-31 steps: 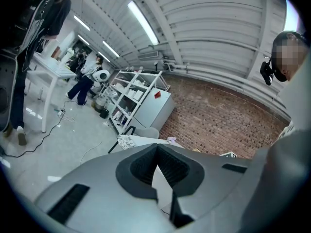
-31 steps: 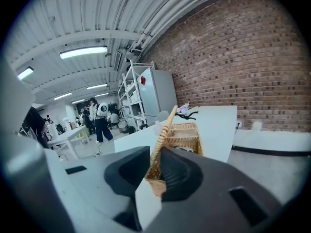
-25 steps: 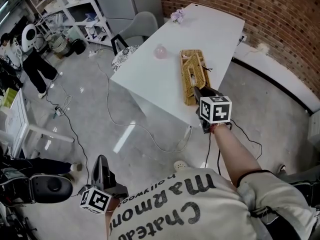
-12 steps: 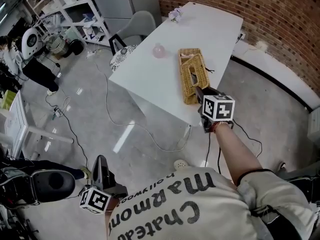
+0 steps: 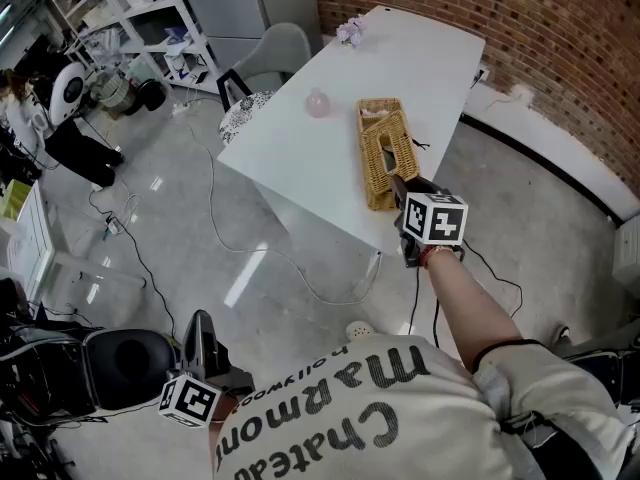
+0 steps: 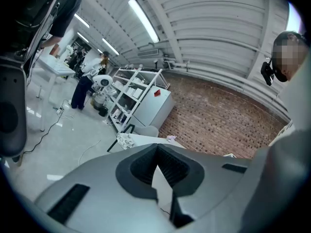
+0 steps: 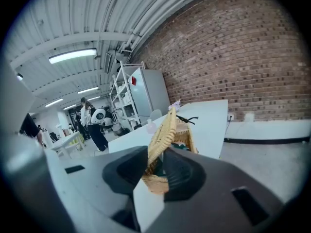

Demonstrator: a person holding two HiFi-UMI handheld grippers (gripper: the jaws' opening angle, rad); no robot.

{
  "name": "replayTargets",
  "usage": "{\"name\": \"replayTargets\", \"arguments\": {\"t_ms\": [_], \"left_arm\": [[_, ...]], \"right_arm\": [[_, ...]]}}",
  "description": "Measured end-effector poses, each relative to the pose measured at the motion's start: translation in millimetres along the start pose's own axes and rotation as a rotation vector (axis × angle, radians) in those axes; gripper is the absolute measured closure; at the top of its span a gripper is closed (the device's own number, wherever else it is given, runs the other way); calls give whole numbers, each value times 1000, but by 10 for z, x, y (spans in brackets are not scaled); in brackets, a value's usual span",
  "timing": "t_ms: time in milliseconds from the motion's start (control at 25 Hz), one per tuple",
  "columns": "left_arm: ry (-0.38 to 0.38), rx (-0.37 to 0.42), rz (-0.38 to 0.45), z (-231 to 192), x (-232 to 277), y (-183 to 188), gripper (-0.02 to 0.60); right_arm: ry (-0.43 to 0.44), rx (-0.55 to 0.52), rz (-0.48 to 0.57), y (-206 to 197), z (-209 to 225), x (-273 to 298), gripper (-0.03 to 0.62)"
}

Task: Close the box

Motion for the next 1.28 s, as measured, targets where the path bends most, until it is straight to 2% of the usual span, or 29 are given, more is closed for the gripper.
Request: {"name": "replayTargets", "arguments": {"t_ms": [1000,1280], "left_arm": [[22,-12,10,-135,-43,-50,581],[30,-13,15,-125,-21,-34,581]], "right_arm": [[-97,-89,88,-114,-63,-4,462],[-126,-47,109,-152,21,-10,448]]}}
Point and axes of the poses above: the fingertips, and each gripper's own axes: x forward along the fingers, z to its right, y out of its top, the point moved 7 cm from there along -x, backward along the fingers, and after that the axes turned 8 degrees about z, right-handed, at the moved point
